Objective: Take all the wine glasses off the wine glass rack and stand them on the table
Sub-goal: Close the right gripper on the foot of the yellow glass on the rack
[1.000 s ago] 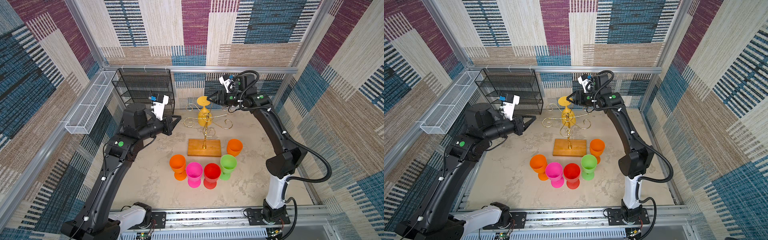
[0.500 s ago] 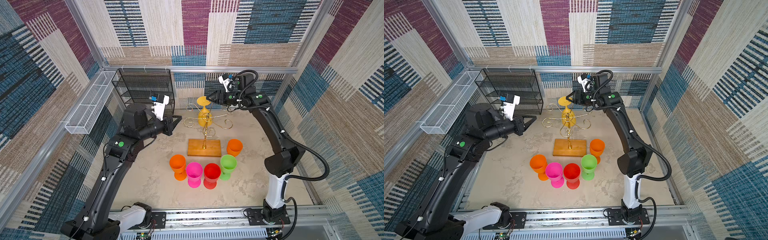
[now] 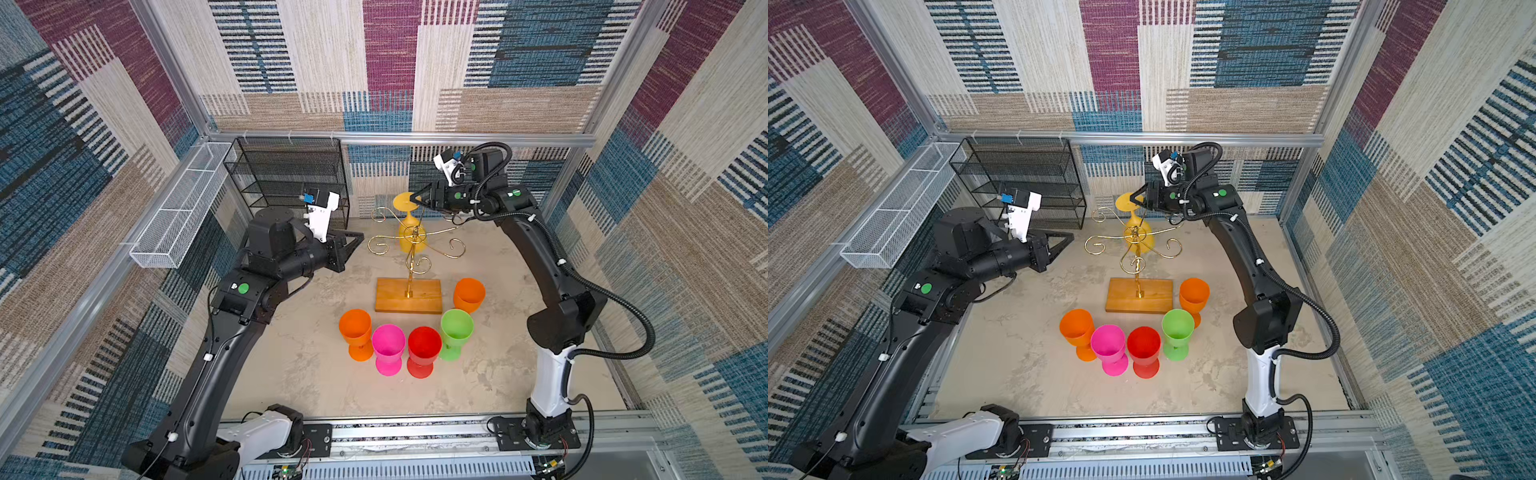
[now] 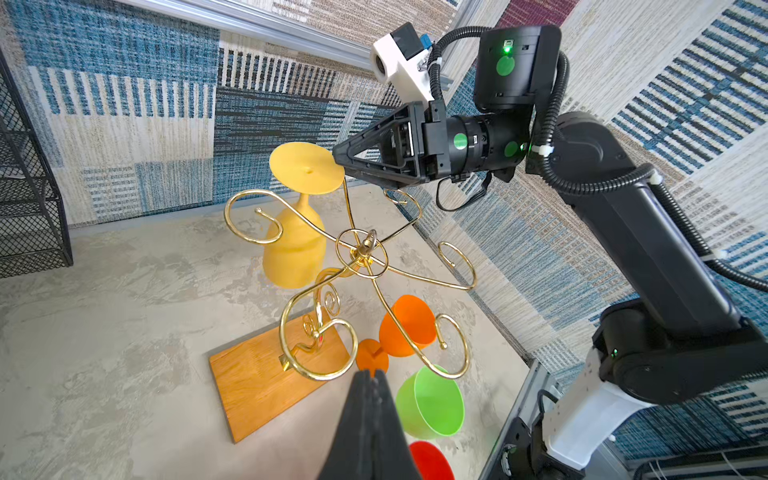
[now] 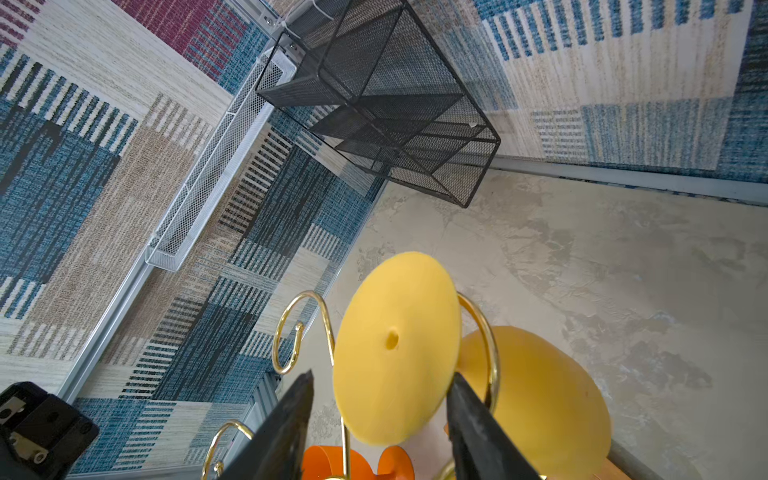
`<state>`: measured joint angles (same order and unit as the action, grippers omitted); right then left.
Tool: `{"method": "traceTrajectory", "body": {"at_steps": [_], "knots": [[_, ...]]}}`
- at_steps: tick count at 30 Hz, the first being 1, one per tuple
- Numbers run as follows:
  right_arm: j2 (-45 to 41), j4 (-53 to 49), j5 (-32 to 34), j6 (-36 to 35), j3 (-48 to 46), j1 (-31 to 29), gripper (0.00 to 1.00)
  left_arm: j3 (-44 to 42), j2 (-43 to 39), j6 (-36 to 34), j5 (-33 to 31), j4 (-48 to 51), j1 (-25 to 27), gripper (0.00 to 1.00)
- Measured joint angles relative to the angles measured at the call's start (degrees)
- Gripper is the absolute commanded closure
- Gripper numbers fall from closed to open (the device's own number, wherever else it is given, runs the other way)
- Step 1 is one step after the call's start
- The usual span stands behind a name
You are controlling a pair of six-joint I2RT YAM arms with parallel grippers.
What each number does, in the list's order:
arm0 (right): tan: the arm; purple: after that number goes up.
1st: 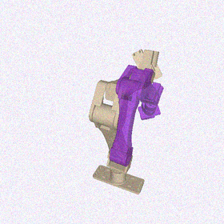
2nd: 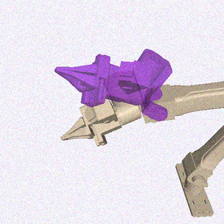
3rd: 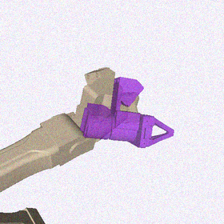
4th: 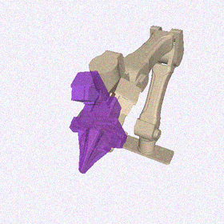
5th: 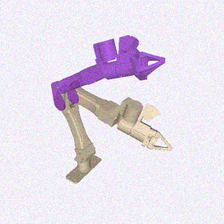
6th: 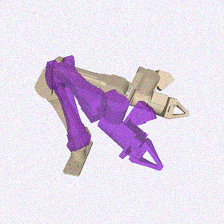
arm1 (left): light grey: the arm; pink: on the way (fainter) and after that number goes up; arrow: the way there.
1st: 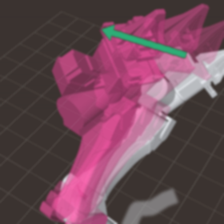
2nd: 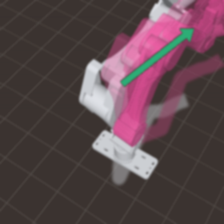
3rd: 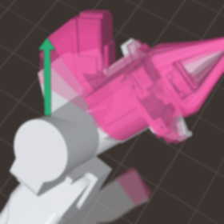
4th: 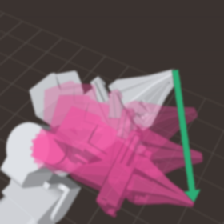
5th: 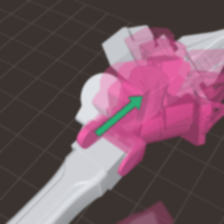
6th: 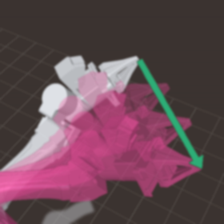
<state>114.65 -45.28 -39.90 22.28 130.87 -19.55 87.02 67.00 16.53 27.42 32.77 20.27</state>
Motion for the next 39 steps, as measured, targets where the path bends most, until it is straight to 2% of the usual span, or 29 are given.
{"method": "traceTrajectory", "body": {"at_steps": [11,30,39], "knots": [[0.94,-0.04,0.68,0.44,0.22,-0.35,0.7,-0.26,-0.02,0.02,0.39,-0.09,0.0,0.97],[0.61,0.59,1.31,2.14,-0.24,-0.46,0.99,-1.7,-0.9,0.02,1.4,-0.83,0.0,0.98],[-0.02,2.1,-1.2,4.7,-1.01,0.09,1.0,-2.05,-1.36,0.02,1.4,-0.83,0.0,0.98]]}}
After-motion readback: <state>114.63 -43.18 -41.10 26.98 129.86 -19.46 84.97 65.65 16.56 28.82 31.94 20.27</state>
